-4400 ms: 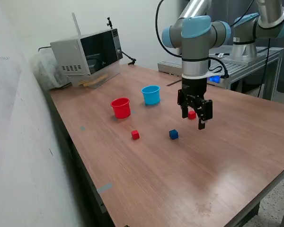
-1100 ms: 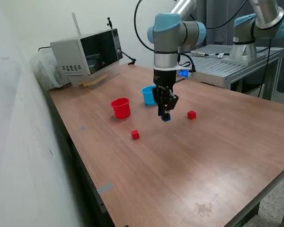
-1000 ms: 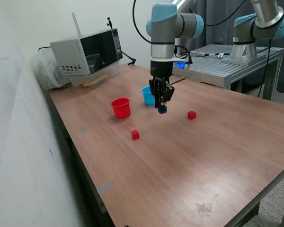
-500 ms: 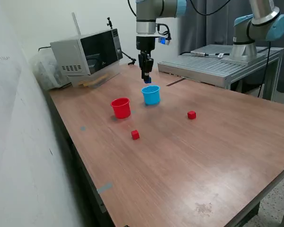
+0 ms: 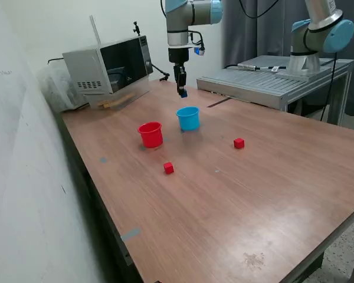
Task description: Place red objects in the red bin, and blue objects in the blue bin.
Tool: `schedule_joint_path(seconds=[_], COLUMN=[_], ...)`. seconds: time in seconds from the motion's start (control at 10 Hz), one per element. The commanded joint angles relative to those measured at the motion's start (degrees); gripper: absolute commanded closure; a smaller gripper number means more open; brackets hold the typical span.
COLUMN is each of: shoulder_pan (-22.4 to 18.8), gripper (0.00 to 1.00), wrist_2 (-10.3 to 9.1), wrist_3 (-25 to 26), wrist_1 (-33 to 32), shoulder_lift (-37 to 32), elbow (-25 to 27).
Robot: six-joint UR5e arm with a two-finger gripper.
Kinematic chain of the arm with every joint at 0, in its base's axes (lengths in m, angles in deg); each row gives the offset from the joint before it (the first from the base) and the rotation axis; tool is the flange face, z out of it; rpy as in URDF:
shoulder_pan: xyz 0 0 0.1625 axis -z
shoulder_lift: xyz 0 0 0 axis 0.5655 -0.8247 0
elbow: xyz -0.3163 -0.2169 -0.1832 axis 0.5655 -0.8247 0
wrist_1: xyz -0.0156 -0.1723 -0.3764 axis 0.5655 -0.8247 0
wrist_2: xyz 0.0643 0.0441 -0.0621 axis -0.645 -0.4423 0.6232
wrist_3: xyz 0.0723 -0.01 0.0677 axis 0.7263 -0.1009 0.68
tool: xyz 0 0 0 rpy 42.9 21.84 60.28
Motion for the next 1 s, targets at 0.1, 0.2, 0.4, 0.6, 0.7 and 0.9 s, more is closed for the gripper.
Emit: schedule_joint_path(seconds=[0.1, 0.2, 0.4, 0.6, 0.7, 0.9], shoulder_pan=[1.87, 1.69, 1.43, 1.16, 1.08, 0.90], gripper=[1.00, 1.00, 1.00, 1.00, 1.00, 1.00], wrist_2=[-0.16, -0.34, -0.51, -1.91, -2.62, -3.23], wrist_3=[-1.68, -1.77, -1.77, -2.39, -2.47, -2.47], wrist_1=[-0.23, -0.23, -0.67, -2.60, -2.78, -2.87], shoulder_lift=[-0.70, -0.87, -0.88, -0.87, -0.87, -0.96], elbow=[3.49, 3.67, 3.59, 3.59, 3.41, 3.50])
